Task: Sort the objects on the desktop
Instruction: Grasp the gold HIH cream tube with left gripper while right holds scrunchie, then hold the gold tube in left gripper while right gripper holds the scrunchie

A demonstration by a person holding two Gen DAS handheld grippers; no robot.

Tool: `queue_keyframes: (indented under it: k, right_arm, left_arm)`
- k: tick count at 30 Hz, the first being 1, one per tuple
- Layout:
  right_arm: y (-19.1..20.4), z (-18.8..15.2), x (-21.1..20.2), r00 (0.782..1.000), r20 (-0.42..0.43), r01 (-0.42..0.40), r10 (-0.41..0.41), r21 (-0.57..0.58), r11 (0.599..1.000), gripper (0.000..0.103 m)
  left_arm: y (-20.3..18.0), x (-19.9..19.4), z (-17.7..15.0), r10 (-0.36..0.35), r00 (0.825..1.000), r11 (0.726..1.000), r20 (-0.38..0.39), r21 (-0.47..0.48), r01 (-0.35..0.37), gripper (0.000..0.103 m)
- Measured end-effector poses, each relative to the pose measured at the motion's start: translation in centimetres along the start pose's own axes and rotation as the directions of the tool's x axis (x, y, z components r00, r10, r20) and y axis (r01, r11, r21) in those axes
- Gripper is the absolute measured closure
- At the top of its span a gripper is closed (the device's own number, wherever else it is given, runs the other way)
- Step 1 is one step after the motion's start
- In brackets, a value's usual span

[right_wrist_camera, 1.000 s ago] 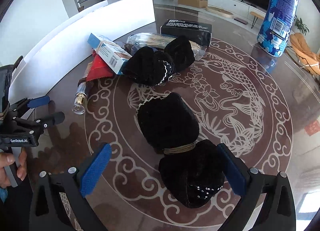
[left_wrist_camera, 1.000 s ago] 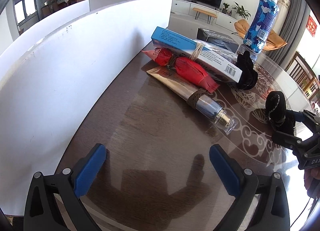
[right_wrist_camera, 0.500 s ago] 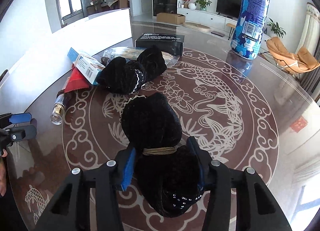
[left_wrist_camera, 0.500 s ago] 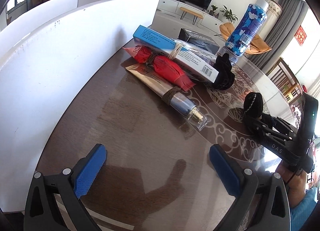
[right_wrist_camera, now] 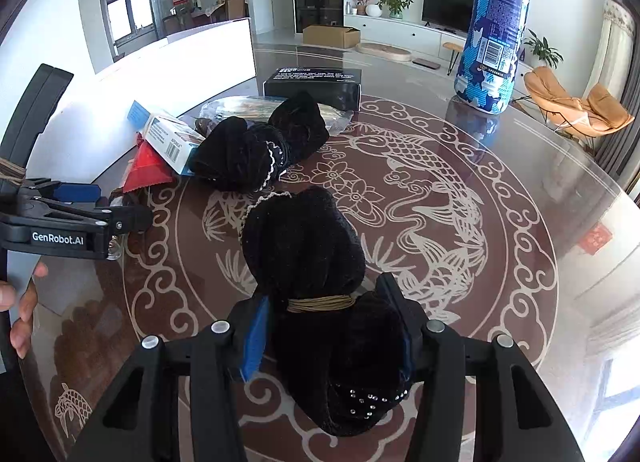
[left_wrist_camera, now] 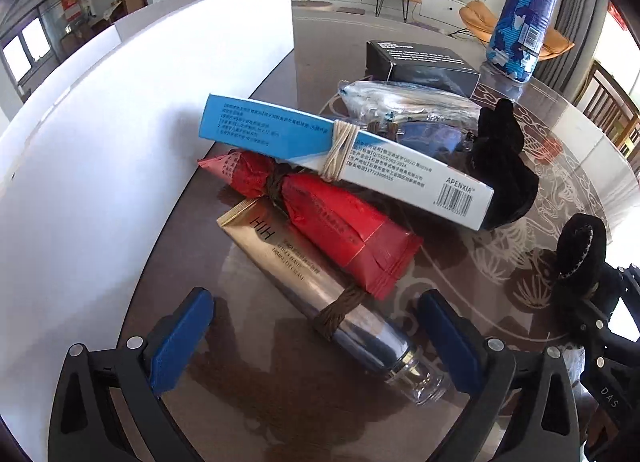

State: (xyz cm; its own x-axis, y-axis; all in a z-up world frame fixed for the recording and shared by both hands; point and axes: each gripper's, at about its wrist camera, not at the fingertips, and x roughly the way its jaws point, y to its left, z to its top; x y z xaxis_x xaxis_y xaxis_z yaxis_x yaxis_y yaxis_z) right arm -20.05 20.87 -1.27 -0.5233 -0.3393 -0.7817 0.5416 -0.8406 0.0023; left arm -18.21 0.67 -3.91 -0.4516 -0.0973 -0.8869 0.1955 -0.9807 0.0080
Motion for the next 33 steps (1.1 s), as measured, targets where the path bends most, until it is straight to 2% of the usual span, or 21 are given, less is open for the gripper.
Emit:
queue_keyframes:
  k: [6,7,8,9,10,11,13,14,15,17,18,20,21,22,23,24,28,30,31,32,33]
  right_arm:
    - [0.0,0.0,0.0,1.000,-0.001,0.000,0.000,0.000,1.000,0.051]
    - [0.0,0.0,0.0,1.000,0.000,0.000,0.000,0.000,1.000,0.051]
    - [0.0,0.0,0.0,1.000,0.000,0.000,0.000,0.000,1.000,0.051]
    - [0.0,0.0,0.0,1.000,0.000,0.000,0.000,0.000,1.000,0.051]
    - [0.0,0.0,0.0,1.000,-0.001,0.000,0.000,0.000,1.000,0.051]
    - [0.0,0.0,0.0,1.000,0.000,0.000,0.000,0.000,1.000,0.051]
    - [0.0,0.0,0.0,1.000,-0.001,0.000,0.000,0.000,1.000,0.051]
    - [0.0,0.0,0.0,1.000,0.000,0.000,0.000,-0.001,1.000,0.051]
    - [0.0,0.0,0.0,1.000,0.000,0.000,0.000,-0.001,1.000,0.050]
    - [0.1,0.0,0.0,1.000,0.000,0.003,-0.003,-0.004,1.000,0.051]
    - [0.1,0.0,0.0,1.000,0.000,0.009,-0.009,-0.007,1.000,0.051]
    - [0.2,0.0,0.0,0.999,-0.001,0.032,-0.032,-0.010,0.999,0.046]
    - [-0.1,0.1,0.1,0.998,-0.008,0.062,-0.062,0.007,0.998,0.029]
    - [-0.7,0.1,0.4,0.996,-0.029,0.086,-0.085,0.048,0.995,0.000]
    - [-1.5,0.0,1.0,0.995,-0.063,0.087,-0.082,0.091,0.992,0.000]
    - [-2.0,0.1,0.9,0.995,-0.054,0.087,-0.081,0.117,0.989,0.000]
    - [-2.2,-0.1,1.2,0.991,-0.062,0.123,-0.115,0.132,0.984,0.000]
    - [-2.1,-0.1,1.1,0.991,-0.063,0.123,-0.116,0.132,0.984,0.000]
    - [-2.1,-0.1,1.1,0.991,-0.063,0.123,-0.116,0.132,0.984,0.000]
    - [-2.1,-0.1,1.1,0.991,-0.063,0.123,-0.116,0.132,0.984,0.000]
    - [-2.1,-0.2,1.2,0.991,-0.063,0.123,-0.116,0.132,0.984,0.000]
  left_arm:
    - [0.4,0.2,0.2,-0.043,0.999,0.997,0.000,0.067,0.043,0.000]
    - [0.5,-0.3,-0.1,-0.054,0.998,0.995,0.032,0.082,0.052,0.019]
    - [0.7,-0.9,-0.3,-0.062,0.996,0.994,0.069,0.099,0.055,0.049]
    - [1.0,-1.3,-0.6,-0.069,0.995,0.993,0.076,0.101,0.061,0.056]
    - [1.4,-1.6,-0.9,-0.100,0.991,0.991,0.083,0.095,0.092,0.071]
    - [1.9,-1.8,-1.2,-0.136,0.987,0.987,0.089,0.093,0.128,0.073]
    - [2.0,-2.5,-2.6,-0.198,0.974,0.975,0.112,0.125,0.184,0.074]
    - [1.6,-2.9,-3.6,-0.248,0.962,0.960,0.112,0.164,0.228,0.074]
    - [0.8,-3.3,-4.7,-0.268,0.956,0.946,0.122,0.223,0.237,0.074]
    - [-1.4,-4.4,-7.0,-0.249,0.958,0.918,0.140,0.348,0.188,0.073]
    - [-2.1,-4.7,-7.5,-0.251,0.958,0.909,0.137,0.374,0.184,0.073]
    - [-2.8,-4.9,-7.7,-0.258,0.958,0.906,0.126,0.376,0.195,0.073]
    - [-2.7,-4.8,-7.8,-0.259,0.957,0.912,0.131,0.359,0.198,0.073]
    - [-2.4,-4.8,-7.8,-0.269,0.952,0.918,0.143,0.337,0.209,0.073]
    - [-2.0,-4.6,-7.7,-0.277,0.949,0.923,0.148,0.314,0.220,0.072]
    - [-1.7,-4.5,-7.5,-0.280,0.948,0.928,0.153,0.297,0.226,0.072]
    - [-0.9,-4.2,-7.4,-0.301,0.940,0.931,0.158,0.262,0.254,0.069]
    - [-1.1,-4.1,-7.4,-0.285,0.945,0.936,0.158,0.259,0.239,0.046]
    - [-1.2,-3.9,-7.2,-0.246,0.958,0.947,0.150,0.246,0.205,0.015]
    - [-1.2,-3.7,-7.0,-0.210,0.967,0.958,0.146,0.227,0.174,0.004]
    - [-0.7,-3.6,-6.9,-0.206,0.968,0.963,0.143,0.205,0.174,0.004]
